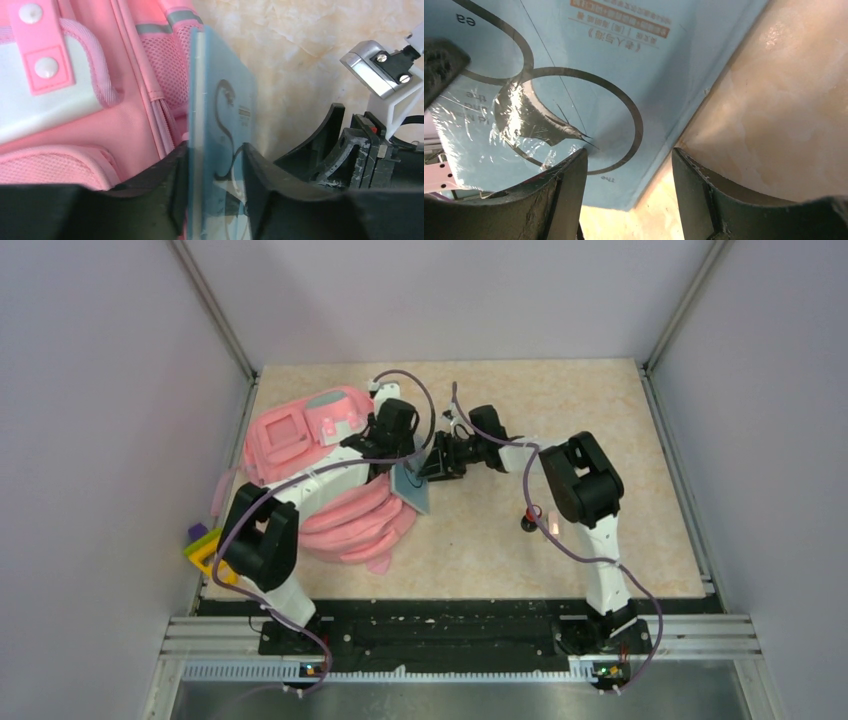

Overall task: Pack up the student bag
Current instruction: Pick up the book from the center of the board.

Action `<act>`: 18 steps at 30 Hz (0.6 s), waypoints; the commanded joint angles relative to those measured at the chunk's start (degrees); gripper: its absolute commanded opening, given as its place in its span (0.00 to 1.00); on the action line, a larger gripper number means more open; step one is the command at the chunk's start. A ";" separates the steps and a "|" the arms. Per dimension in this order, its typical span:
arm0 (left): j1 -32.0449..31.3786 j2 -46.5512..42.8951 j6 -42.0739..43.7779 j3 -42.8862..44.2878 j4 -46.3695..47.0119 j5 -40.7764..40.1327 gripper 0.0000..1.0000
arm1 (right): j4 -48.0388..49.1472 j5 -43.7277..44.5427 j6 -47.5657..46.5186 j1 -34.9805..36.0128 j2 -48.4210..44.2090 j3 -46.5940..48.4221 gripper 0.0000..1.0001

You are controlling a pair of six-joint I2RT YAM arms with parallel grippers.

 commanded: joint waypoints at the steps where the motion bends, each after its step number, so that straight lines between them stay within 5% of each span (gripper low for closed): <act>1: 0.69 -0.96 -1.43 -0.82 6.05 6.20 0.31 | -1.61 2.96 -2.57 1.53 -1.11 -0.36 0.62; 4: 0.83 -4.55 -0.54 -3.29 9.49 7.70 0.01 | -2.33 5.60 -4.79 0.47 -5.33 -2.22 0.62; 10: 0.80 -18.23 5.32 -6.30 11.13 18.09 0.00 | -4.26 12.55 -11.23 -5.73 -25.83 -11.86 0.69; 13: 0.77 -23.82 8.92 -4.39 4.63 27.30 0.00 | -9.21 13.72 -16.91 -7.47 -36.36 -14.29 0.75; 18: 0.78 -30.21 13.60 -3.30 -5.19 44.45 0.00 | -20.02 4.28 -25.32 -7.53 -46.67 -12.92 0.77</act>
